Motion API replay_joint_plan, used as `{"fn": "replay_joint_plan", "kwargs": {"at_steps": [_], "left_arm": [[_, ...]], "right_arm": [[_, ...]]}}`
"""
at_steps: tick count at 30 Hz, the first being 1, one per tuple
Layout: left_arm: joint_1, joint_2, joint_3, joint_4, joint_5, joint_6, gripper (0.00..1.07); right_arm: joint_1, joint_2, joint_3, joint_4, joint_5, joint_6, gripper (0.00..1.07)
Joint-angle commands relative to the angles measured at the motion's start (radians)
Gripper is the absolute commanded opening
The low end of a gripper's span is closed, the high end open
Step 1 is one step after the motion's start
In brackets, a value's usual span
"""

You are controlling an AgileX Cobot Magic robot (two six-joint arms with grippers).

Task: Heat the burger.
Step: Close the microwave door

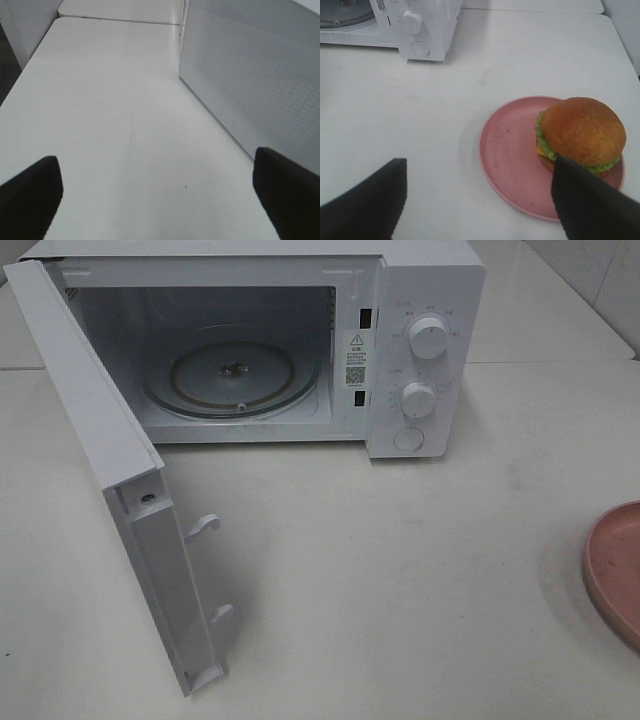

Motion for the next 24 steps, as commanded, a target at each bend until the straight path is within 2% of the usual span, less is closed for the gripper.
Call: {"fn": "replay_joint_plan", "kwargs": {"at_steps": [1,9,14,16,17,18,19,21,22,23,24], "left_arm": [[0.004,-0.023,0.003,-0.009,-0.006,-0.001,0.98],[0.004,-0.023,0.003,-0.008,-0.007,-0.002,0.98],[0.004,0.010,-0.028,-0.007,-0.042,-0.005,0.96],[0.004,0.065,-0.032,-0.003,-0.091,-0.004,0.87],[0.004,0.065,-0.032,-0.003,-0.091,-0.004,0.87],[0.004,0.105,-0.032,-0.003,-0.123,-0.004,0.78],[0.004,0.105,-0.032,-0.003,-0.123,-0.004,0.78],[0.004,0.164,-0.029,-0.003,-0.181,-0.004,0.61],[0.004,0.164,-0.029,-0.003,-0.181,-0.004,0.61],[0.004,0.204,-0.029,-0.002,-0.215,-0.004,0.48],[0.004,0.204,-0.029,-0.002,-0.215,-0.004,0.48]], "right_arm": [[-0.005,-0.025,0.005,0.005,-0.006,-0.011,0.76],[-0.005,-0.025,0.005,0.005,-0.006,-0.011,0.76],[-0.005,-0.025,0.005,0.005,-0.006,-0.011,0.76],[-0.005,-0.025,0.005,0.005,-0.006,-0.011,0.76],[-0.005,-0.025,0.005,0.005,-0.006,-0.011,0.76],[-0.005,-0.025,0.005,0.005,-0.006,-0.011,0.76],[-0.005,-0.025,0.005,0.005,-0.006,-0.011,0.76],[-0.005,-0.025,0.005,0.005,-0.006,-0.011,0.76],[-0.005,-0.025,0.005,0.005,-0.006,-0.011,0.76],[-0.005,-0.025,0.005,0.005,-0.006,-0.011,0.76],[-0.005,-0.025,0.005,0.005,-0.006,-0.011,0.76]]}}
